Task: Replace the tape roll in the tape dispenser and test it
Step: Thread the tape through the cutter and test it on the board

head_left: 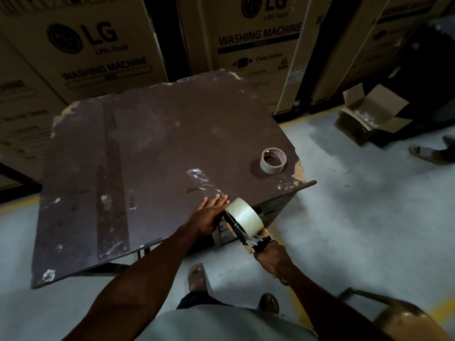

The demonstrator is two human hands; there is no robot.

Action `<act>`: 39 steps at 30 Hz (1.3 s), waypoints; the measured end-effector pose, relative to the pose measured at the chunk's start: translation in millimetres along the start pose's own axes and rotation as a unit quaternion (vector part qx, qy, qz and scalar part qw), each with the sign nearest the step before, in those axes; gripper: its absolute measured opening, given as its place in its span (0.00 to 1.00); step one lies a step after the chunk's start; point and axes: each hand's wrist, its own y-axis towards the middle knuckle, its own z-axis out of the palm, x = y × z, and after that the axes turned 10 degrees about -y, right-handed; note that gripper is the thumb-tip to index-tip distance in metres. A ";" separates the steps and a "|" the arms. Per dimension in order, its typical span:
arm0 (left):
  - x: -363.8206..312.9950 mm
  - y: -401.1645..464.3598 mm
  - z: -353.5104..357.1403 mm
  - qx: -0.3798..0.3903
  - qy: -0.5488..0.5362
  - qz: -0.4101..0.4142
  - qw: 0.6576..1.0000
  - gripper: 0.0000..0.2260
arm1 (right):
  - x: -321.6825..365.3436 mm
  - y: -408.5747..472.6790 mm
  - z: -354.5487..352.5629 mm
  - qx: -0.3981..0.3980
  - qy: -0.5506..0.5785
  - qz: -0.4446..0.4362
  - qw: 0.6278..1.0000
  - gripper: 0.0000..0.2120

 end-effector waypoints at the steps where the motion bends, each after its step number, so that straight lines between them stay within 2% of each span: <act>1: -0.1 0.5 0.0 0.001 0.002 -0.001 1.000 0.28 | 2.4 -1.8 -0.2 0.001 0.005 0.001 1.000 0.20; 5: 0.1 2.3 -0.1 0.005 0.006 -0.005 1.000 0.28 | 2.3 -10.0 -6.1 0.078 0.141 0.034 0.986 0.09; 7: -2.0 2.4 -0.1 0.000 0.007 -0.008 1.000 0.25 | -8.9 -14.4 -6.3 0.075 0.135 0.041 0.987 0.06; 10: -2.0 2.4 1.4 0.001 0.004 -0.014 1.000 0.24 | -35.4 -21.3 8.8 0.029 0.085 0.048 0.995 0.06; 17: -0.8 2.8 -1.0 0.012 -0.004 -0.013 1.000 0.24 | -21.3 -20.0 0.0 0.063 0.161 0.020 0.985 0.02; 25: -6.7 1.4 -3.6 0.019 0.017 -0.019 0.999 0.24 | -29.4 -20.3 -7.5 0.127 0.248 0.037 0.960 0.03; 31: -22.3 -3.9 -10.7 0.023 0.031 -0.024 0.999 0.25 | -27.0 -21.5 -25.0 0.197 0.323 0.014 0.926 0.12; 37: -44.5 -4.0 -27.9 0.026 -0.063 -0.091 0.993 0.28 | -3.6 -23.0 -42.6 0.259 0.397 0.008 0.880 0.11; 39: -41.5 -6.0 -32.7 -0.017 -0.143 -0.105 0.984 0.21 | 9.6 -20.7 -47.3 0.285 0.413 0.005 0.865 0.10</act>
